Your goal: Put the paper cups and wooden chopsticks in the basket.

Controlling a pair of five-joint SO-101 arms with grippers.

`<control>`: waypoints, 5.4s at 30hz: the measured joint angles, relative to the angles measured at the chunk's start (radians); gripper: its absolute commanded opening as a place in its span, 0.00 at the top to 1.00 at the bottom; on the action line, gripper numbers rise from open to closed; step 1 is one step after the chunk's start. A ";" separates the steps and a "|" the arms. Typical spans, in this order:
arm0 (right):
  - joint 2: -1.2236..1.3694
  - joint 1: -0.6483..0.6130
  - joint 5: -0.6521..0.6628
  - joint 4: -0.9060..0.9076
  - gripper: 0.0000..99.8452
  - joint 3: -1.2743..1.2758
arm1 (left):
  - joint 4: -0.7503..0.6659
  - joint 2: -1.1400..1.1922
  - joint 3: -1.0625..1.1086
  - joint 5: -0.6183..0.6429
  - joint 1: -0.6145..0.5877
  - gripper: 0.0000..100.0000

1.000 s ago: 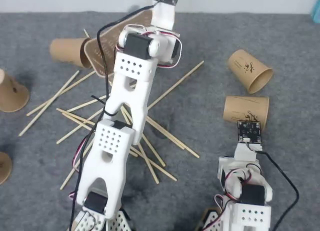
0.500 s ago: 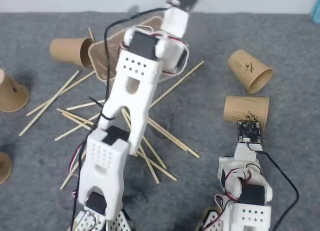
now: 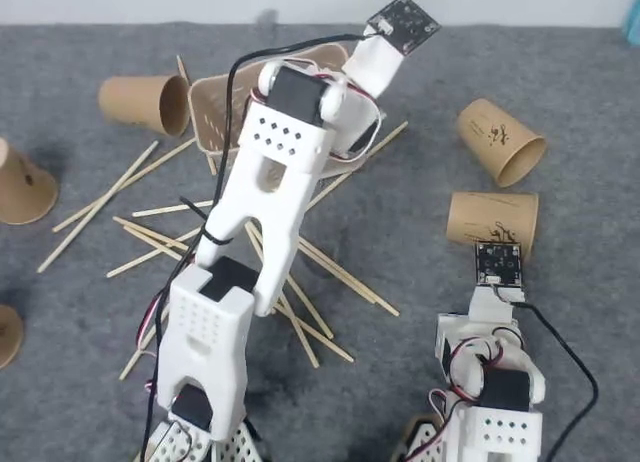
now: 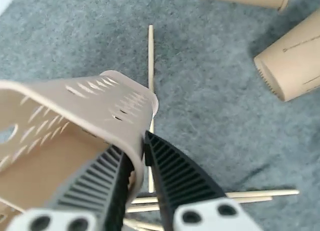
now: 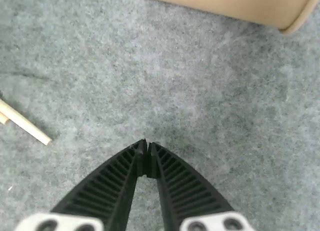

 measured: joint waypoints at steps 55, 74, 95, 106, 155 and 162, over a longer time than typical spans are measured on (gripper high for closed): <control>0.000 0.006 0.000 0.000 0.99 0.000 | 0.003 -0.885 0.635 0.218 -0.365 0.79; -0.003 0.071 0.000 -0.025 0.99 -0.075 | -0.399 -1.594 1.841 0.258 -0.898 0.79; 0.503 -0.173 0.098 -0.126 0.87 -0.758 | -0.806 -1.741 2.433 0.259 -0.859 0.79; 1.395 -0.327 -0.140 0.006 0.82 -1.714 | -0.835 -1.741 2.457 0.259 -0.855 0.79; 2.417 -0.480 -0.353 0.443 0.99 -2.674 | -0.850 -1.741 2.457 0.259 -0.855 0.79; 2.282 -0.440 -0.373 0.446 1.00 -2.503 | -0.850 -1.741 2.457 0.259 -0.855 0.79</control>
